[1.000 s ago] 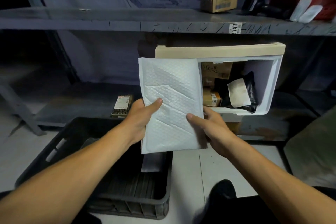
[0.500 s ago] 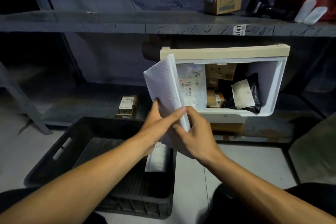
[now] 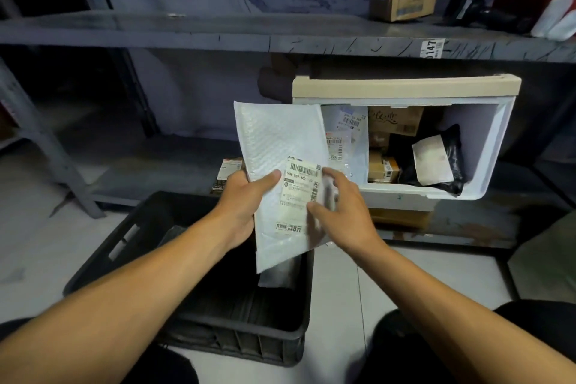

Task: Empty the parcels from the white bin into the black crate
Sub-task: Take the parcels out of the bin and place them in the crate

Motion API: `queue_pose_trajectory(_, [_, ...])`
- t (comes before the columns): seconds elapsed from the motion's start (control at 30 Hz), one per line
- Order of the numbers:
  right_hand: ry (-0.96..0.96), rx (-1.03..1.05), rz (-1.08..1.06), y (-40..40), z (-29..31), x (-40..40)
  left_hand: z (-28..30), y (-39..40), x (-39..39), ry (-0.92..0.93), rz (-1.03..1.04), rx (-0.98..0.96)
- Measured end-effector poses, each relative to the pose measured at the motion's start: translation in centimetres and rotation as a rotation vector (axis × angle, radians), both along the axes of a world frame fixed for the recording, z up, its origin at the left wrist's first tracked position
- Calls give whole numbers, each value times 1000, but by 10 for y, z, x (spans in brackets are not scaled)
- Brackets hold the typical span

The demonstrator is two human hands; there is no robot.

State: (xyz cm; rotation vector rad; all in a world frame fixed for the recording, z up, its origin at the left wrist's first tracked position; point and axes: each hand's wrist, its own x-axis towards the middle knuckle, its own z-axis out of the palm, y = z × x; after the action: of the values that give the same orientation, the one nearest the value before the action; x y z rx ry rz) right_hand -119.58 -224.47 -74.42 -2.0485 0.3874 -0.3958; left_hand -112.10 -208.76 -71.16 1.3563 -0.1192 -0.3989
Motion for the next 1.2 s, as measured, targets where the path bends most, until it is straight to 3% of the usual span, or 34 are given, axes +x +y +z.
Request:
queue_pose_trajectory(0.13, [99, 283, -11, -6, 0, 5, -1, 25, 14, -10, -46, 40])
queue_pose_trajectory(0.27, [154, 409, 21, -3, -1, 17, -12, 47, 26, -8, -37, 136])
queue_pose_trajectory(0.53, [347, 202, 12, 28, -56, 52, -80, 63, 48, 100, 145, 427])
queue_pose_trajectory(0.77, [509, 145, 30, 40, -124, 67, -125, 81, 79, 190, 31, 576])
queue_pose_trajectory(1.07, [720, 279, -91, 46, -210, 101, -227, 49, 116, 96, 30, 839])
queue_pose_trajectory(1.2, [842, 362, -108, 54, -232, 118, -282, 31, 127, 150, 51, 839])
